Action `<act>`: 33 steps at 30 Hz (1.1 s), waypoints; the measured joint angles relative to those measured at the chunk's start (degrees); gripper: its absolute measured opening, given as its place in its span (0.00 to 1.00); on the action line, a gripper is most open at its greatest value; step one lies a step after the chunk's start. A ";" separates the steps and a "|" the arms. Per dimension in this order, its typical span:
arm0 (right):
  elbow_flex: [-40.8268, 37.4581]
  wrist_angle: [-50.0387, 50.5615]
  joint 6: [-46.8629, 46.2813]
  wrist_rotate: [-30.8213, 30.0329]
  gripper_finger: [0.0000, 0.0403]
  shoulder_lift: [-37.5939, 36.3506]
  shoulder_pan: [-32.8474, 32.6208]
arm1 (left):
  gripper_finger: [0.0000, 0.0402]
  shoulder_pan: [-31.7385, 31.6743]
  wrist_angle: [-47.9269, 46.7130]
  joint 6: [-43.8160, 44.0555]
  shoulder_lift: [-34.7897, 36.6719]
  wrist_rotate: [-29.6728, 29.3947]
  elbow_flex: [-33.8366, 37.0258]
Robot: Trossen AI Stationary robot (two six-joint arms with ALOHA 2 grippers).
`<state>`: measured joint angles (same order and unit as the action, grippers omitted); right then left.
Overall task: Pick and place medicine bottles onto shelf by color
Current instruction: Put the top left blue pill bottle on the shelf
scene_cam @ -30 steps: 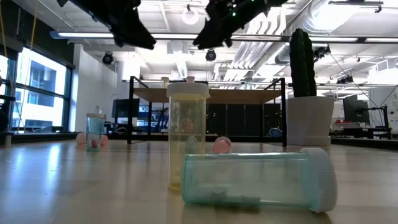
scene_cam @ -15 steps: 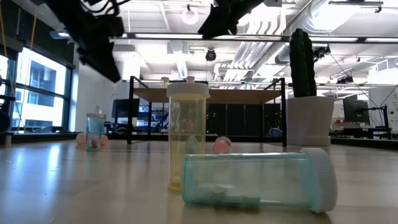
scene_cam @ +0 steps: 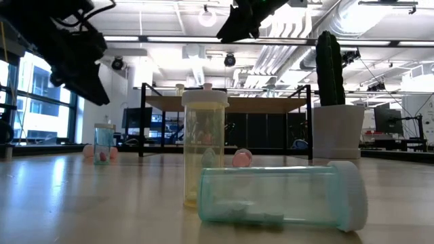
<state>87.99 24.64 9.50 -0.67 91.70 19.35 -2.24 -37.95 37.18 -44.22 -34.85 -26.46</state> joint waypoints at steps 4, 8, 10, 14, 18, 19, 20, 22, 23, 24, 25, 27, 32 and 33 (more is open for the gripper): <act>0.00 0.00 0.00 0.00 0.46 0.00 -0.02 | 0.46 1.09 2.43 1.74 0.80 -1.27 3.64; 0.00 0.02 0.00 0.00 0.46 0.00 -0.02 | 0.46 1.27 3.23 3.21 0.75 -1.42 6.38; 0.00 0.02 0.00 0.00 0.46 0.00 -0.02 | 0.46 1.11 3.48 4.49 0.75 -1.44 7.55; 0.00 0.02 0.00 0.00 0.46 0.02 -0.02 | 0.46 1.05 3.46 6.22 0.73 -1.92 9.14; 0.00 0.02 0.00 0.00 0.46 0.02 -0.02 | 0.46 1.05 4.69 8.97 0.63 -4.32 10.26; 0.00 0.02 0.00 0.00 0.46 0.02 -0.02 | 0.46 1.03 5.63 9.58 0.62 -4.62 10.65; 0.00 0.02 0.00 0.00 0.46 0.02 -0.02 | 0.46 1.03 6.57 9.91 0.62 -4.86 11.10; 0.00 0.02 0.00 0.00 0.46 0.02 -0.02 | 0.46 0.86 8.81 10.24 0.62 -4.89 12.21; 0.00 0.02 0.00 0.00 0.46 0.02 -0.02 | 0.46 0.53 9.82 10.25 0.60 -4.86 12.66; 0.00 0.02 0.00 0.00 0.46 0.02 -0.02 | 0.46 -0.04 10.37 10.25 0.59 -4.87 12.93; 0.00 0.02 0.00 0.00 0.46 0.02 -0.02 | 0.46 -0.72 10.74 10.23 0.57 -5.01 13.06; 0.00 0.02 0.00 0.00 0.46 0.02 -0.02 | 0.46 -2.41 10.97 9.72 0.51 -5.26 13.07; 0.00 0.04 -0.15 0.00 0.46 0.04 -0.02 | 0.46 -7.48 11.64 4.95 0.51 -2.47 13.07; 0.00 0.02 -0.22 0.02 0.46 0.04 -0.02 | 0.46 -8.55 11.90 3.71 0.51 -1.70 13.09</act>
<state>87.99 24.67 9.28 -0.64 91.74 19.33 -10.79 -26.04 40.89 -43.70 -36.56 -13.37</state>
